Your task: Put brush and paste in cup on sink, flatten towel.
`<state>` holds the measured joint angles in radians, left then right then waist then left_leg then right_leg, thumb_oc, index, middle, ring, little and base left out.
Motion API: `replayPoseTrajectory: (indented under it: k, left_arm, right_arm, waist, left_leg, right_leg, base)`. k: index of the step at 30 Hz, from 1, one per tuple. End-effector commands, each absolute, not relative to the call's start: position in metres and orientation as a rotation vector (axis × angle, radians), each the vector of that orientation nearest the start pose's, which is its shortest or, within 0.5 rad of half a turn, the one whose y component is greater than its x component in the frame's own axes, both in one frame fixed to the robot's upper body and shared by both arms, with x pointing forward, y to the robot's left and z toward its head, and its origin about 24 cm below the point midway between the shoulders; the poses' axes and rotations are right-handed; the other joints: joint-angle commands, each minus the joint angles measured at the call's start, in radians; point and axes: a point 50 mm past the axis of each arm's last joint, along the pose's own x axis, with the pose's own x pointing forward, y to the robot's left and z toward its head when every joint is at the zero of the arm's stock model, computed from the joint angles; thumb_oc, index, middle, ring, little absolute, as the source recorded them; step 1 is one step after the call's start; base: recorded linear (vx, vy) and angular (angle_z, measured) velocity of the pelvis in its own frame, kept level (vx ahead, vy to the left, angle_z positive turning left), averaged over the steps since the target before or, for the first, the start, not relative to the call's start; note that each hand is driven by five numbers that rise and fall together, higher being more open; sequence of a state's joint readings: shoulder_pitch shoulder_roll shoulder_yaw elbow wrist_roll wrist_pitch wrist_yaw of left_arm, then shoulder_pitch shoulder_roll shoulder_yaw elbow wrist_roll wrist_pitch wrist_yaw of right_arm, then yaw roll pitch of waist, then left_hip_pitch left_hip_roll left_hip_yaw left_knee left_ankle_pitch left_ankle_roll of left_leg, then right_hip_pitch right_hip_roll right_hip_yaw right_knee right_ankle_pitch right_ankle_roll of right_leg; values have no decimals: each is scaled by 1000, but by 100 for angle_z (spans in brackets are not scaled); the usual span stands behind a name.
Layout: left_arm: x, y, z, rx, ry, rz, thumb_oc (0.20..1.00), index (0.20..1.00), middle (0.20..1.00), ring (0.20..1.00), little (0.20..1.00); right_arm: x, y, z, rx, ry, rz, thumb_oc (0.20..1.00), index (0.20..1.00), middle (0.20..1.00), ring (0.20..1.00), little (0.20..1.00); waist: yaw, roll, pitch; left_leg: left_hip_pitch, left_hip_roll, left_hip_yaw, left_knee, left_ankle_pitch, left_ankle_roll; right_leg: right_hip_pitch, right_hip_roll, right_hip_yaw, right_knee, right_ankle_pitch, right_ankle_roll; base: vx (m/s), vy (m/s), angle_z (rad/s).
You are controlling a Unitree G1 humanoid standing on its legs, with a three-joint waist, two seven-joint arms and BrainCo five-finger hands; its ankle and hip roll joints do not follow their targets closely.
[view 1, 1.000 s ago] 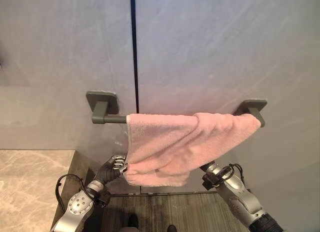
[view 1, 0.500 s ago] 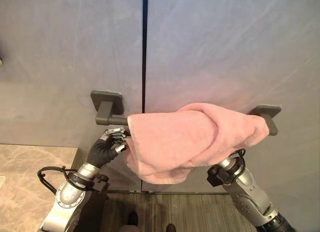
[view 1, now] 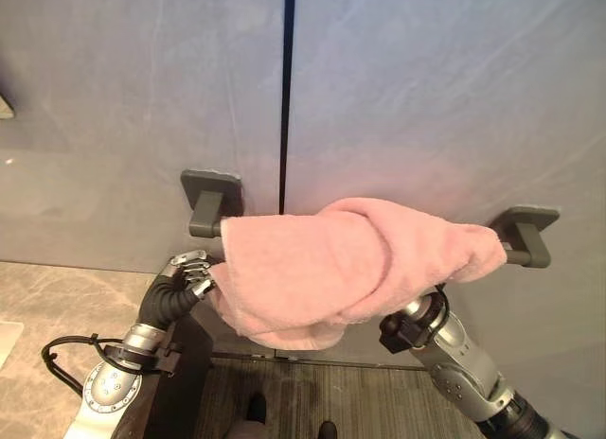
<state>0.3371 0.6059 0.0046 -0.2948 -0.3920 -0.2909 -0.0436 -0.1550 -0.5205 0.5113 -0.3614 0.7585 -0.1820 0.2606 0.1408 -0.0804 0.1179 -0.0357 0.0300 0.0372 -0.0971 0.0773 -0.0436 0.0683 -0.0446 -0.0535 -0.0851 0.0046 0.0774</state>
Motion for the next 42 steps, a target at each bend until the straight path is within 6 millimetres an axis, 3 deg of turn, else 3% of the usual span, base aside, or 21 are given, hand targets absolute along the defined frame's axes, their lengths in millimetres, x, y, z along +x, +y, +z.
replayPoseTrajectory:
  k: [1,2,3,10,12,13,14,15,16,18,19,22,23,26,28,30,33,36,37,40,42]
  left_arm:
    - [187,241,108,236,-290,-137,200,200,200,200,200]
    - [190,241,90,266,-208,-142,200,200,200,200,200]
    - [193,241,85,299,-187,-150,200,200,200,200,200]
    - [200,229,76,322,-159,-223,200,200,200,200,200]
    - [203,226,64,372,-113,-263,200,200,200,200,200]
    - [203,225,55,374,-73,-275,495,495,495,495,495]
    - [204,223,52,382,-61,-288,909,909,909,909,909]
    - [204,222,47,416,-41,-316,1000,1000,1000,1000,1000]
    - [204,220,43,421,-30,-326,1000,1000,1000,1000,1000]
    - [204,222,36,420,0,-318,1000,1000,1000,1000,1000]
    - [205,223,27,466,43,-340,1000,1000,1000,1000,1000]
    - [204,225,18,503,77,-337,1000,1000,1000,1000,1000]
    - [203,232,8,542,124,-324,1000,1000,1000,1000,1000]
    - [200,243,-3,638,188,-319,1000,1000,1000,1000,1000]
    - [196,247,-8,663,216,-319,1000,1000,1000,1000,1000]
    - [188,263,-10,716,248,-268,1000,1000,1000,1000,1000]
    - [177,284,-5,745,257,-157,1000,1000,1000,1000,1000]
    - [167,302,12,761,206,-16,1000,1000,1000,1000,1000]
    - [166,302,11,761,209,-17,1000,1000,1000,1000,1000]
    - [151,327,59,821,11,247,1000,1000,1000,1000,1000]
    - [147,330,69,817,-31,303,1000,1000,1000,1000,1000]
  right_arm:
    - [218,-87,171,311,-543,926,200,200,200,200,200]
    - [223,-88,161,257,-496,893,200,200,200,200,200]
    - [226,-89,156,226,-484,860,200,200,200,200,200]
    - [227,-99,137,194,-416,783,200,200,200,200,200]
    - [229,-105,121,175,-346,738,200,200,200,200,200]
    - [230,-106,114,170,-314,722,200,200,200,200,200]
    - [230,-107,110,167,-298,714,247,247,247,247,247]
    - [232,-112,98,160,-245,687,545,545,545,545,545]
    - [231,-114,91,154,-219,676,1000,1000,1000,1000,1000]
    - [231,-116,83,149,-186,653,1000,1000,1000,1000,1000]
    - [232,-126,59,132,-85,595,1000,1000,1000,1000,1000]
    - [231,-133,43,106,-15,552,1000,1000,1000,1000,1000]
    - [230,-143,24,98,63,495,1000,1000,1000,1000,1000]
    - [223,-164,-5,50,189,386,1000,1000,1000,1000,1000]
    - [221,-172,-11,24,212,354,1000,1000,1000,1000,1000]
    - [211,-198,-16,-33,237,243,1000,1000,1000,1000,1000]
    - [200,-224,-5,-45,190,134,1000,1000,1000,1000,1000]
    - [190,-251,22,-72,76,28,1000,1000,1000,1000,1000]
    - [189,-251,22,-72,79,28,1000,1000,1000,1000,1000]
    - [168,-284,87,-180,-200,-104,1000,1000,1000,1000,1000]
    - [163,-291,101,-220,-252,-140,1000,1000,1000,1000,1000]
  waist:
    - [15,-43,-16]
    - [12,-42,-15]
    - [10,-41,-16]
    - [-12,-38,-21]
    - [-27,-35,-27]
    - [-33,-32,-30]
    - [-36,-30,-32]
    - [-42,-28,-35]
    - [-45,-26,-38]
    - [-49,-26,-41]
    - [-59,-22,-47]
    - [-64,-18,-53]
    - [-70,-13,-58]
    - [-77,-7,-64]
    - [-81,-6,-66]
    - [-90,-3,-72]
    - [-99,0,-75]
    - [-109,2,-78]
    - [-109,4,-80]
    - [-119,1,-84]
    - [-120,1,-89]
  left_leg:
    - [58,14,3,10,-47,-15]
    - [58,12,2,10,-46,-14]
    - [57,12,3,10,-46,-14]
    - [61,13,8,10,-47,-14]
    - [65,12,14,10,-48,-14]
    - [69,13,16,10,-49,-14]
    - [70,13,16,10,-50,-15]
    - [71,14,17,10,-49,-16]
    - [74,15,17,10,-50,-16]
    - [75,15,17,10,-49,-17]
    - [76,17,18,10,-48,-20]
    - [75,19,17,10,-46,-21]
    - [73,20,18,10,-44,-23]
    - [70,19,19,10,-40,-26]
    - [70,19,19,10,-39,-27]
    - [69,20,22,10,-37,-30]
    - [62,21,25,10,-25,-31]
    - [63,21,26,10,-25,-32]
    - [70,23,25,10,-38,-32]
    - [64,25,27,10,-28,-33]
    - [70,26,29,10,-42,-34]
  right_leg:
    - [-50,-97,-5,1,117,85]
    - [-50,-97,-6,2,118,85]
    - [-51,-97,-6,3,118,85]
    - [-50,-97,-1,3,117,87]
    - [-49,-97,4,3,118,88]
    - [-48,-97,6,4,118,88]
    - [-47,-97,8,4,117,88]
    - [-46,-96,10,4,117,88]
    - [-45,-96,11,4,117,87]
    - [-45,-96,12,4,118,87]
    - [-43,-96,12,3,119,88]
    - [-45,-95,11,3,119,87]
    - [-46,-94,12,2,121,87]
    - [-48,-93,13,0,123,86]
    - [-49,-92,13,0,124,85]
    - [-50,-90,13,0,125,86]
    - [-56,-89,13,-2,135,85]
    - [-57,-88,15,-2,134,86]
    - [-50,-87,15,-2,124,87]
    - [-57,-86,15,-2,130,85]
    - [-52,-84,15,-2,119,87]
  base:
    - [-5,10,4]
    - [0,0,0]
    - [-9,13,6]
    - [-4,4,0]
    - [0,0,0]
    - [4,14,-3]
    - [-1,7,-4]
    - [-2,4,-5]
    - [-5,-1,-3]
    - [-2,-2,-4]
    - [1,2,-4]
    - [-4,-2,-3]
    - [-10,-5,-12]
    - [-10,0,-5]
    - [0,0,0]
    - [-21,-2,-1]
    - [-13,-2,-2]
    - [-4,-2,-4]
    - [35,-4,-4]
    - [1,-2,-1]
    - [50,-5,0]
